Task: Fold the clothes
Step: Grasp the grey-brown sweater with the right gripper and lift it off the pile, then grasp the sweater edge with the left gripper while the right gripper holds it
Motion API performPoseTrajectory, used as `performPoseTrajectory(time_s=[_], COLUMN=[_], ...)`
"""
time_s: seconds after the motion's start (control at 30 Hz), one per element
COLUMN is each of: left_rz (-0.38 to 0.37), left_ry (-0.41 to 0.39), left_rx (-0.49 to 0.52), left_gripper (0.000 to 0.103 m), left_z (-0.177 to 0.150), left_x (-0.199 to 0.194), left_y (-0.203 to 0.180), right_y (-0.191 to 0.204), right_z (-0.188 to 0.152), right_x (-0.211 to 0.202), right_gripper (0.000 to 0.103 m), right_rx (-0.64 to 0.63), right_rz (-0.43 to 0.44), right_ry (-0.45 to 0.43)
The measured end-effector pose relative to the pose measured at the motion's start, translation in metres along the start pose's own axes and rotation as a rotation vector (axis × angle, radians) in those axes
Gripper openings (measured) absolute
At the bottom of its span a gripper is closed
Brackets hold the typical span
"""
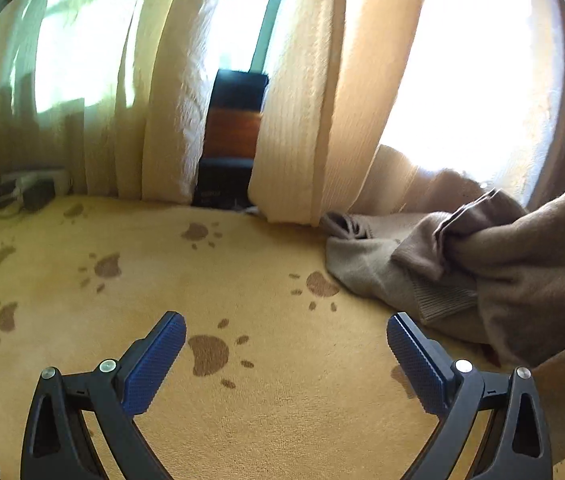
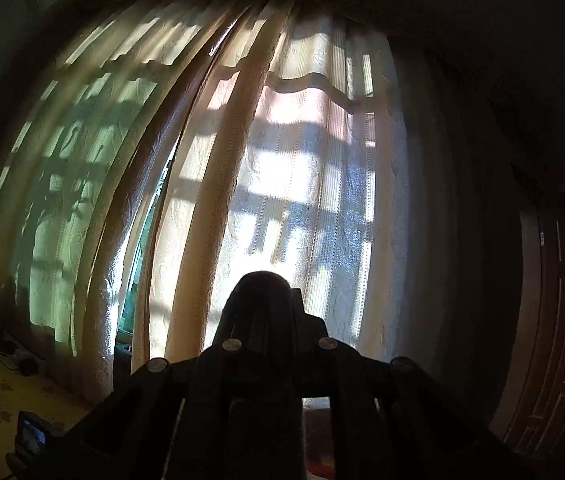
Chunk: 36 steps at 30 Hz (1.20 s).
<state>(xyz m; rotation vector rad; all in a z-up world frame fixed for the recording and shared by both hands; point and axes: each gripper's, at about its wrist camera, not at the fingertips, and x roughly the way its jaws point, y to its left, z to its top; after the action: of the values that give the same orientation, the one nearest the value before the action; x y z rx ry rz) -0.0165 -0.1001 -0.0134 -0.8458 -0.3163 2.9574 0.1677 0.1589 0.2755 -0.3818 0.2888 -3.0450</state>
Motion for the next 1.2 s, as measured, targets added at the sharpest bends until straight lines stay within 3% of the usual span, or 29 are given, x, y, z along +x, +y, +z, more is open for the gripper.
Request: performPoseTrajectory(time_s=[0.13,0.23,0.37,0.53,0.6,0.73,0.87,1.07,1.2], left_rz=[-0.055,-0.028,0.050,0.113,0.085,0.040,0.009,-0.053,-0.039], left_ry=[-0.042,-0.045,-0.080,-0.172,-0.199,-0.163,-0.130,-0.094,-0.057], left_rx=[0.119,0.216,0.234,0.087,0.040,-0.023,-0.045,0.022,0.108], left_gripper=[0.102,0.102,0.102,0.102,0.102,0.102,0.102,0.102,0.102], left_z=[0.000,-0.013,-0.036,-0.038,-0.036,-0.036,-0.038,-0.041,-0.046], left_x=[-0.038,-0.054,-0.075,-0.100,-0.106,-0.098,-0.092,-0.087,-0.075], left_y=[-0.006,-0.003,0.023,0.072,0.086,0.101,0.103,0.085,0.069], right_y=[0.004,0.018,0.048,0.114,0.157,0.215,0.206,0.134,0.080], right_z=[0.011,0.005,-0.027,-0.080,-0.105,-0.150,-0.166,-0.178,-0.199], right_x=[-0.018,-0.012,0.016,0.064,0.084,0.096,0.085,0.050,0.017], right_gripper=[0.009,0.009,0.009,0.013,0.024,0.053,0.073,0.081,0.082], right_rx=[-0.006,-0.021,-0.005,-0.015,-0.097,-0.204,-0.199,-0.136,-0.102], right_rz=[0.044,0.106,0.239,0.463,0.569,0.669,0.670,0.585,0.470], right_ry=[-0.028,0.020,0.179,0.450,0.584,0.699,0.714,0.734,0.776])
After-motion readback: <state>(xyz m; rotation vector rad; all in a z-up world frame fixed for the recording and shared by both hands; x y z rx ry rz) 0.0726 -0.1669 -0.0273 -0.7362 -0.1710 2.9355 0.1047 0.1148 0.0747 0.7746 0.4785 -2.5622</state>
